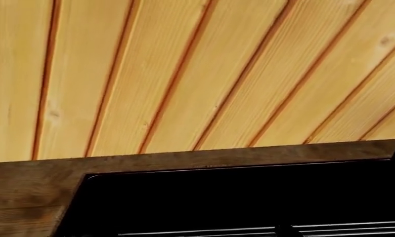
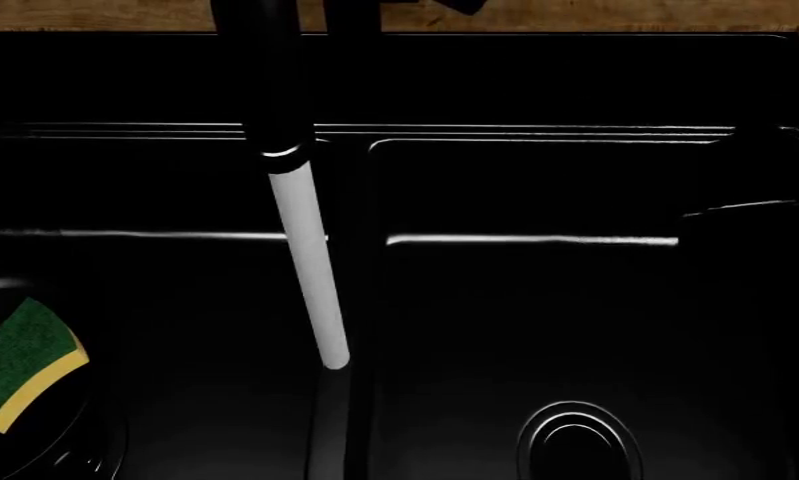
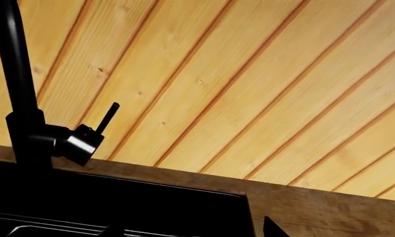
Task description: Pick the pan and sponge and place them into the sink. Then turn on the water.
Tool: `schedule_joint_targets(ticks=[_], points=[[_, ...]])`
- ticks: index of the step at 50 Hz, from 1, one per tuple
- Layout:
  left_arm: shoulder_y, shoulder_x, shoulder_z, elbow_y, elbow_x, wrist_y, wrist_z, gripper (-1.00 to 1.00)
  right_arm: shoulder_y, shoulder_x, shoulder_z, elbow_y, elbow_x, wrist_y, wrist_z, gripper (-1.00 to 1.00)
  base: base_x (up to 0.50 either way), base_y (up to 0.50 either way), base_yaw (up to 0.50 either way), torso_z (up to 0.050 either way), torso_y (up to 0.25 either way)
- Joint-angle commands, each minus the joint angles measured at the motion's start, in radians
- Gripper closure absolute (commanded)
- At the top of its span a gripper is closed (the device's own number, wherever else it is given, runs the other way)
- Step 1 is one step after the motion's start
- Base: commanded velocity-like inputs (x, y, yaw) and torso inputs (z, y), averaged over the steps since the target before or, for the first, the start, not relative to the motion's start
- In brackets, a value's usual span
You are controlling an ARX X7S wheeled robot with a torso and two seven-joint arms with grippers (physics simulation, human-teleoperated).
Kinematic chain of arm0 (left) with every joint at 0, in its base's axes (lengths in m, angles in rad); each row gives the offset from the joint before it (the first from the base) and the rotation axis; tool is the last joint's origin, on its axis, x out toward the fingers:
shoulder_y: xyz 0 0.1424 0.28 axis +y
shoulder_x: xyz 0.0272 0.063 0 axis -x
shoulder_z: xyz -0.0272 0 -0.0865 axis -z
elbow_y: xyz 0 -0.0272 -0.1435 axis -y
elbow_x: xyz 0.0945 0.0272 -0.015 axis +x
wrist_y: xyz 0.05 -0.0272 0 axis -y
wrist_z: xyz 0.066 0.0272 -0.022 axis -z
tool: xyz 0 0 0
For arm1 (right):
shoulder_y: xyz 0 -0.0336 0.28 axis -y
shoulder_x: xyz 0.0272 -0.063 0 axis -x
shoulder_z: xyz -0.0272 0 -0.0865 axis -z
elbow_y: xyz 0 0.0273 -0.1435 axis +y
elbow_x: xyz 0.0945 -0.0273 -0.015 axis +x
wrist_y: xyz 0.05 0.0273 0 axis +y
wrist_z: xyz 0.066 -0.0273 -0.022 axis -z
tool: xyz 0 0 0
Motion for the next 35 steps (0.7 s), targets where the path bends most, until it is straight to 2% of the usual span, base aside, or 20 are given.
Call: schedule_joint_targets(ticks=[1,4,21,35], points=[[-0.041,-0.029,-0.028,0.013,-0.04,-0.028,-0.013,-1.0,-0.004,0.0,0.0,-0.013,-0.04,-0.006,0.011,-1.0,0.0,0.0,0.0,0.0,0.0],[-0.053,-0.034,-0.029,0.011,-0.045,-0.033,-0.014,-1.0,-0.035,-0.009,0.022,-0.022,-0.082,-0.049,0.003,-1.0,0.0,0.0,0.0,0.0,0.0],[-0.161,-0.074,-0.053,0.002,-0.111,-0.091,-0.039,-1.0,0.0,0.003,-0.008,-0.022,-0.075,-0.001,-0.002,-1.0,0.0,0.0,0.0,0.0,0.0],[-0.101,-0.121,-0.112,0.037,-0.162,-0.101,-0.054,-1.0,-0.012,-0.001,0.002,-0.027,-0.093,-0.014,0.02,-1.0,0.0,0.0,0.0,0.0,0.0]])
